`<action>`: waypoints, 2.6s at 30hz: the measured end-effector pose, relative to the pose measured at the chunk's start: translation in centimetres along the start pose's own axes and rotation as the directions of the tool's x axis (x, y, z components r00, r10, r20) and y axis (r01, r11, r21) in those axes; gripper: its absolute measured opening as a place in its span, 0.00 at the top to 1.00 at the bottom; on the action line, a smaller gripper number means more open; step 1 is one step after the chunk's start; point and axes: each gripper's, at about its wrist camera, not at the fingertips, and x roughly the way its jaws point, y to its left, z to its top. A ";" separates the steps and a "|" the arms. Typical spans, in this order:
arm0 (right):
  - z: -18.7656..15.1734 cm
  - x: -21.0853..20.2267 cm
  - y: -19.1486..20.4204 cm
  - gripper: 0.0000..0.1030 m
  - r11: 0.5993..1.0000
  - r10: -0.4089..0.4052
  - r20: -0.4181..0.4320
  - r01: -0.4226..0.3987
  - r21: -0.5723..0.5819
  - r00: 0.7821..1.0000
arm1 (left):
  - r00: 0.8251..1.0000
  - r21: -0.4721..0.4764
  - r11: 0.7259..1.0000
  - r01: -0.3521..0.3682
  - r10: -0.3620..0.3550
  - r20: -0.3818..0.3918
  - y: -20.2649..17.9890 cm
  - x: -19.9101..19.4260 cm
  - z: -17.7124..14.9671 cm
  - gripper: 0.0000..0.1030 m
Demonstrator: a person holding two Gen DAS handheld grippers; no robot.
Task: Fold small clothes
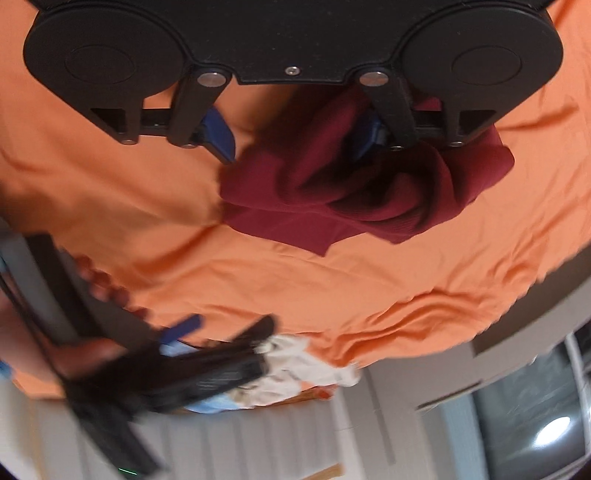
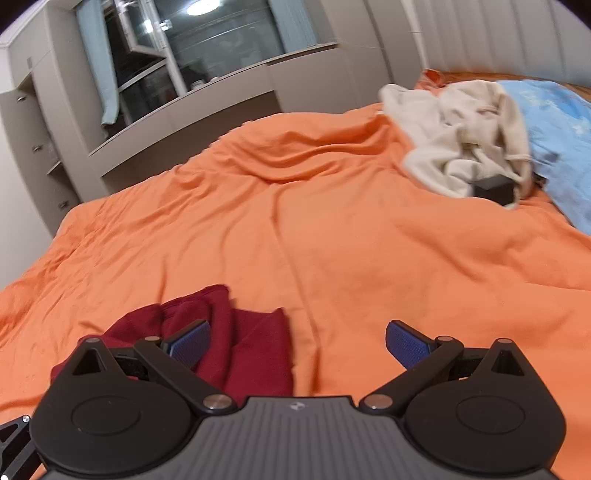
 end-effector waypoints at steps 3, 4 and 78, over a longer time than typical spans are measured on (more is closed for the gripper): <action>-0.3 0.1 1.5 0.00 0.994 0.098 0.020 -0.097 -0.041 0.995 | 1.000 0.043 0.999 -0.003 0.002 0.023 -0.7 -1.1 -0.9 0.27; -0.3 0.0 2.1 0.00 0.989 0.140 0.032 -0.138 -0.054 0.990 | 0.999 0.032 0.999 -0.006 0.005 0.036 -0.7 -1.5 -1.3 0.27; -0.8 2.8 0.7 0.96 0.985 0.095 0.074 -0.104 0.137 0.993 | 0.982 -0.274 0.956 -0.109 0.146 0.121 5.1 -5.7 -2.6 0.79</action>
